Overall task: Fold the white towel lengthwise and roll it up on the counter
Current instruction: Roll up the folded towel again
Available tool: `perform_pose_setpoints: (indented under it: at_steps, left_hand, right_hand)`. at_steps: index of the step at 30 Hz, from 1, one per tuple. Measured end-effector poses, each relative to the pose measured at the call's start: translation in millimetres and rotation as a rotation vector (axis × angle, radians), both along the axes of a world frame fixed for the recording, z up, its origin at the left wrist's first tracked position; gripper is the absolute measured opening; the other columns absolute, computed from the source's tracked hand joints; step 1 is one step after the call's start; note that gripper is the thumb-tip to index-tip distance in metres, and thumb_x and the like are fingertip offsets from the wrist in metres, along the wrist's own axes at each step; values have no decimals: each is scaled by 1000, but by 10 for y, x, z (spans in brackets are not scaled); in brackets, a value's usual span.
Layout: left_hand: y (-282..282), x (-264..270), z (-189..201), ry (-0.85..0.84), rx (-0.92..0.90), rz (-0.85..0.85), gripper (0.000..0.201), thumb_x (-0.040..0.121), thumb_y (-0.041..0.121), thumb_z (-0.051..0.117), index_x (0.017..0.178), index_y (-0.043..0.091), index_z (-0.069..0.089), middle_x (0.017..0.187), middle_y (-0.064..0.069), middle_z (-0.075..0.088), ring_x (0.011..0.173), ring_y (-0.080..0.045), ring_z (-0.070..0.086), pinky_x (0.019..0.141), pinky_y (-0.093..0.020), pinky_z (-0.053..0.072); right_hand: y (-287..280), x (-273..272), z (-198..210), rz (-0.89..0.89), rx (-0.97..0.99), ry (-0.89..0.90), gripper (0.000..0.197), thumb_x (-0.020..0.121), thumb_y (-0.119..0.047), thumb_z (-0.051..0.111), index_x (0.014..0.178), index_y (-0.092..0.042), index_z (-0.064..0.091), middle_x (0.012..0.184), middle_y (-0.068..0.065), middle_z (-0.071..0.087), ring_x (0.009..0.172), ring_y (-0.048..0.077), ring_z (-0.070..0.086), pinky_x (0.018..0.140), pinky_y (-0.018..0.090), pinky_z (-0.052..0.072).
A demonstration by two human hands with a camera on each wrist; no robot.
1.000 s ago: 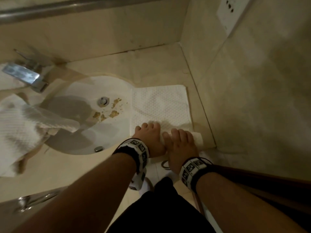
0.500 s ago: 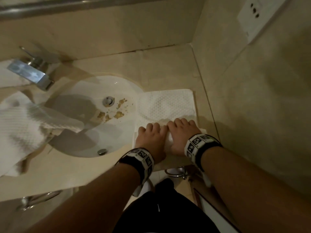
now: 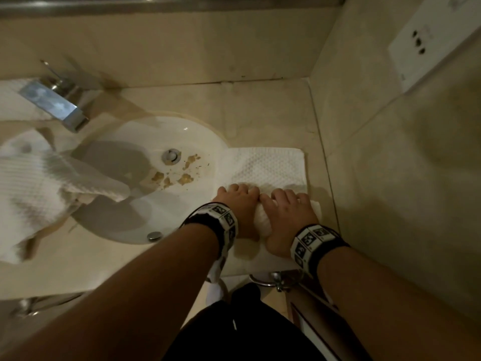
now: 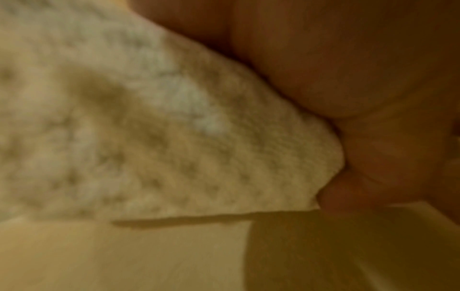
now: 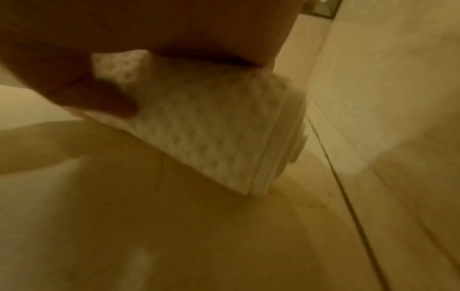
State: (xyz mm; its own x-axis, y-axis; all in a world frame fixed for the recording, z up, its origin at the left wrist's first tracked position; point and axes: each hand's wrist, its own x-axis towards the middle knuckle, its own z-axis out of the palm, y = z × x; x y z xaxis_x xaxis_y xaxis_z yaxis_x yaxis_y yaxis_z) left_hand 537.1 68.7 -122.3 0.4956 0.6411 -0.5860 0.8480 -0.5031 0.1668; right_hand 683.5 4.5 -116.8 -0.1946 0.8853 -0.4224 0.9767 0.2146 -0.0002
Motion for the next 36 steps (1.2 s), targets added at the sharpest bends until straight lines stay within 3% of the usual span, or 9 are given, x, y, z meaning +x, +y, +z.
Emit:
perform_pose_setpoints:
  at_steps: [3, 7, 11, 16, 19, 22, 27, 31, 36]
  left_hand:
    - [-20, 9, 12, 1, 14, 3, 96, 58, 69, 78, 133, 25, 38, 134, -4, 46, 123, -28, 46, 104, -47, 39]
    - [-177, 3, 6, 4, 101, 10, 93, 60, 67, 74, 132, 23, 36, 130, -4, 45, 118, -29, 45, 103, -47, 38]
    - [-540, 6, -2, -32, 209, 34, 85, 63, 66, 69, 128, 21, 36, 123, -4, 44, 110, -28, 43, 98, -46, 36]
    - [-1215, 1, -100, -80, 251, 40, 82, 65, 49, 74, 132, 17, 40, 119, -7, 48, 101, -30, 44, 91, -46, 36]
    - [-1345, 4, -102, -88, 264, 35, 80, 63, 40, 73, 132, 18, 41, 122, -7, 47, 104, -30, 44, 91, -46, 35]
    - [-1258, 35, -25, -48, 227, 18, 76, 68, 43, 72, 133, 21, 38, 128, -7, 38, 111, -31, 39, 93, -48, 34]
    - [-831, 104, 24, -28, 98, -37, 90, 64, 68, 70, 136, 25, 37, 130, -6, 45, 118, -31, 44, 101, -48, 37]
    - [-543, 158, 18, -13, -31, 4, 107, 63, 74, 67, 147, 20, 30, 147, -8, 41, 134, -32, 41, 111, -50, 35]
    - [-426, 181, 56, 7, -88, 25, 106, 61, 66, 71, 145, 19, 28, 144, -7, 40, 130, -31, 41, 107, -47, 35]
  right_hand:
    - [34, 59, -17, 40, -31, -27, 101, 61, -63, 62, 145, -29, 19, 135, 3, 35, 121, 26, 38, 101, 49, 32]
    - [-47, -20, -70, -24, -21, -69, 97, 67, -50, 73, 146, -30, 19, 137, 4, 37, 122, 27, 39, 100, 46, 33]
    - [-200, -9, -7, -40, -43, -75, 95, 65, -51, 76, 142, -31, 24, 134, 2, 39, 120, 27, 40, 98, 45, 34]
    - [-666, 7, 35, -105, -92, -80, 95, 60, -50, 75, 140, -34, 25, 132, -1, 40, 118, 25, 41, 97, 44, 35]
    - [-804, 16, 32, -123, -137, -72, 94, 62, -51, 75, 140, -34, 26, 132, -1, 40, 120, 25, 41, 99, 46, 35]
    - [-750, 35, 33, -151, -160, -50, 94, 62, -54, 74, 139, -34, 25, 134, 1, 41, 122, 26, 40, 99, 47, 35]
    - [-528, 112, 36, -190, -203, 17, 96, 60, -72, 61, 141, -33, 27, 138, 3, 39, 127, 27, 38, 106, 49, 31]
    - [-543, 44, 109, -155, -28, -30, 84, 65, -51, 63, 136, -25, 28, 130, 6, 37, 115, 28, 38, 99, 45, 32]
    - [-770, 12, 20, -181, 14, -5, 94, 68, -43, 65, 149, -24, 22, 150, 9, 28, 135, 32, 30, 117, 45, 13]
